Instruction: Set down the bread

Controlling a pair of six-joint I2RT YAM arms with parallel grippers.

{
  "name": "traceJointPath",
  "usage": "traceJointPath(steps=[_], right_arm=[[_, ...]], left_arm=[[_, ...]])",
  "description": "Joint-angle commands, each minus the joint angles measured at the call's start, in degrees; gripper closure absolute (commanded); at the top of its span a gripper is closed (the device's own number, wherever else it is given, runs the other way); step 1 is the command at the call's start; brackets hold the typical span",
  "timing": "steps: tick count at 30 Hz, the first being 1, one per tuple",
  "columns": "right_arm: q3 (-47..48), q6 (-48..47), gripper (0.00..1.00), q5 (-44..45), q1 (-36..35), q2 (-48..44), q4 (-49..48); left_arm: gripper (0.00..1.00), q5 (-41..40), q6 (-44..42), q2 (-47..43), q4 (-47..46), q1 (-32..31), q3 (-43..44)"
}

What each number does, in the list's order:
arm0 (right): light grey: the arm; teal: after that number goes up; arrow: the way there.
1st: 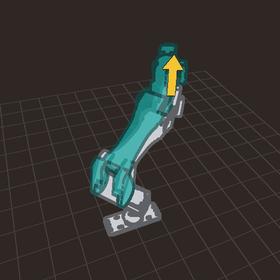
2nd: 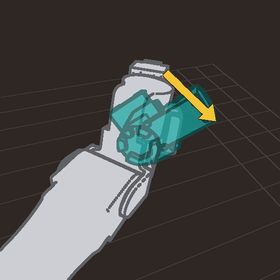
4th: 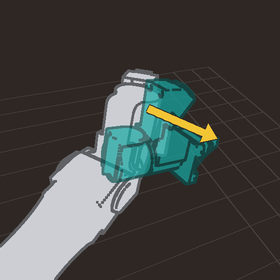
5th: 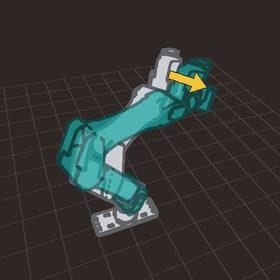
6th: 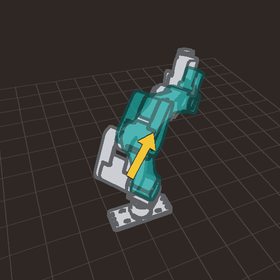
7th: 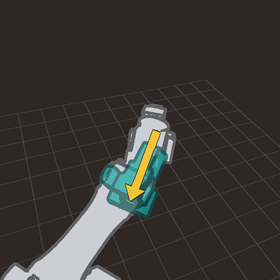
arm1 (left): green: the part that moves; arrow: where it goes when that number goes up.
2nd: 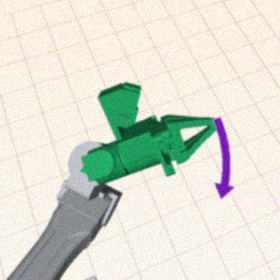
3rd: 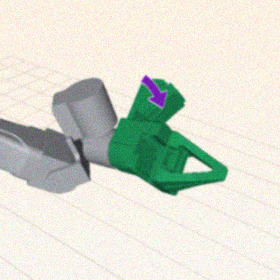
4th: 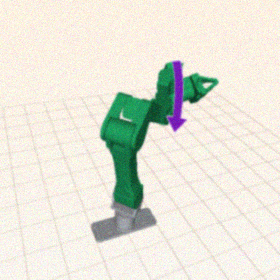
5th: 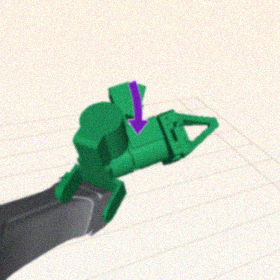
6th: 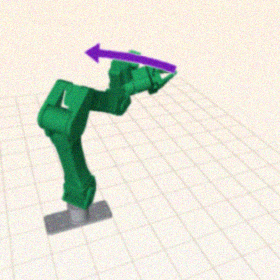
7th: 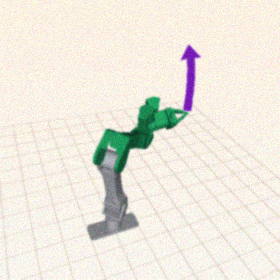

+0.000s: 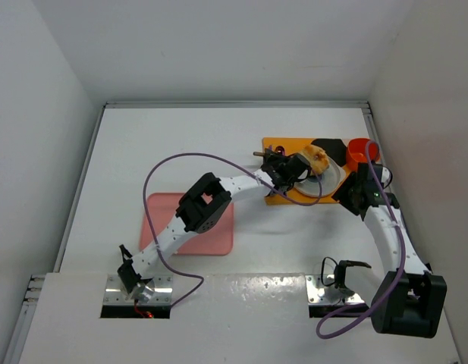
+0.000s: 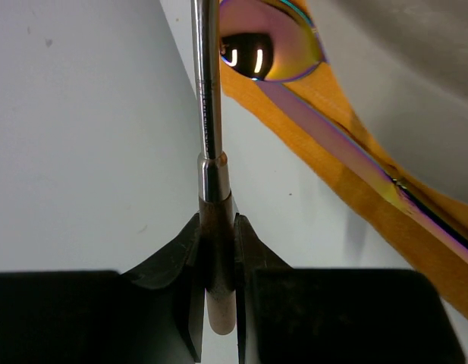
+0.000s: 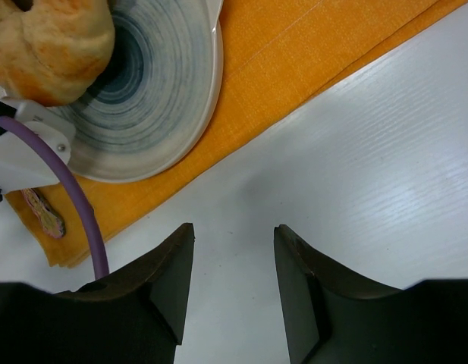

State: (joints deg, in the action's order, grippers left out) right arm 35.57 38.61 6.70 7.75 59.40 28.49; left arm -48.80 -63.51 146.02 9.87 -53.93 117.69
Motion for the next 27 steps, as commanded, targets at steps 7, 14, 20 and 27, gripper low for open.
traceJointPath(steps=[7, 14, 20, 27], right_arm=[[1.43, 0.5, 0.53, -2.13, 0.25, 0.37, -1.95], [2.83, 3.14, 0.56, -5.03, -0.1, 5.2, -3.44], [4.33, 3.14, 0.56, -5.03, -0.72, 5.64, -4.23], [4.07, 2.79, 0.56, -4.24, -0.63, 5.38, -3.97]], left_arm=[[1.0, 4.15, 3.21, -2.75, 7.97, -0.82, 2.12], [1.0, 10.37, 5.57, -3.81, 16.39, -0.21, 2.71], [1.0, 17.76, 6.29, -6.18, 22.83, -0.21, 4.4], [1.0, 5.5, -0.54, -5.57, 13.22, -0.74, -0.42]])
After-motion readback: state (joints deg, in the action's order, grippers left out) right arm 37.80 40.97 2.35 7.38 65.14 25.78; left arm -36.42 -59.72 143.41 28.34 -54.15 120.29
